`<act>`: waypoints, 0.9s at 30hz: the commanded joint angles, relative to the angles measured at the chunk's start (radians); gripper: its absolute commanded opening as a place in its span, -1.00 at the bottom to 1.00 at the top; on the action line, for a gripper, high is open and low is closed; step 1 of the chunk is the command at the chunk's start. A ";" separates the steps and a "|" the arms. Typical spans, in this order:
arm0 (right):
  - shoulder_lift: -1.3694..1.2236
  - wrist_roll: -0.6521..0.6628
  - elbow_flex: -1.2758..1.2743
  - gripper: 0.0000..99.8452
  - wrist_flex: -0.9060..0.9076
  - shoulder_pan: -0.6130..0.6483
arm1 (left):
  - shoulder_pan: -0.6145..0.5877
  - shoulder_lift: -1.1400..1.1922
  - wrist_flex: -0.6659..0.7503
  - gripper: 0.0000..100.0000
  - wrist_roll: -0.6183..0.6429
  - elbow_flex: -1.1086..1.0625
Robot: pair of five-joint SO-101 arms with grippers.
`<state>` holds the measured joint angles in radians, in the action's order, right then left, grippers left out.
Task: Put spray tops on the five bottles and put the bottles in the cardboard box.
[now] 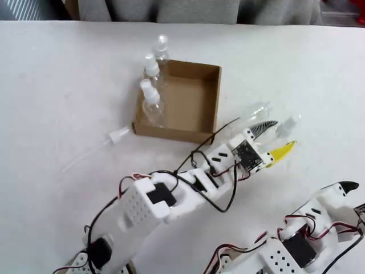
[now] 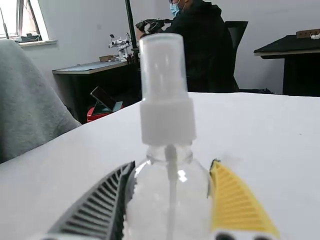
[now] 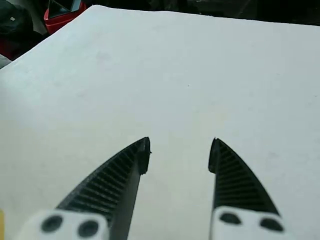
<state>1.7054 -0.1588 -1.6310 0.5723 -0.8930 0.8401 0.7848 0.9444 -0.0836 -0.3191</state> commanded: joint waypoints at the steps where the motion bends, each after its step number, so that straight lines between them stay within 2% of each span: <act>1: 0.010 0.003 0.006 -0.66 -0.041 -0.010 | 0.012 -0.004 -0.014 -0.78 -0.011 0.021; 7: 0.010 0.003 0.006 -0.66 -0.047 -0.008 | 0.005 -0.005 -0.014 -0.76 -0.011 0.020; 10: 0.010 0.003 0.006 -0.66 -0.047 -0.005 | 0.005 -0.010 -0.023 -0.60 -0.005 0.000; 13: 0.010 0.003 0.006 -0.66 -0.047 -0.004 | 0.005 -0.077 -0.089 -0.42 -0.003 -0.063; 17: 0.010 0.003 0.006 -0.66 -0.047 -0.002 | -0.021 -0.173 -0.173 -0.29 -0.002 -0.163; 27: 0.008 0.003 0.006 -0.66 -0.045 0.010 | -0.024 -0.223 -0.181 -0.24 -0.002 -0.218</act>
<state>1.7054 -0.1588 -1.6310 0.5478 -0.8915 0.8278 0.6391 0.7664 -0.0882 -0.5416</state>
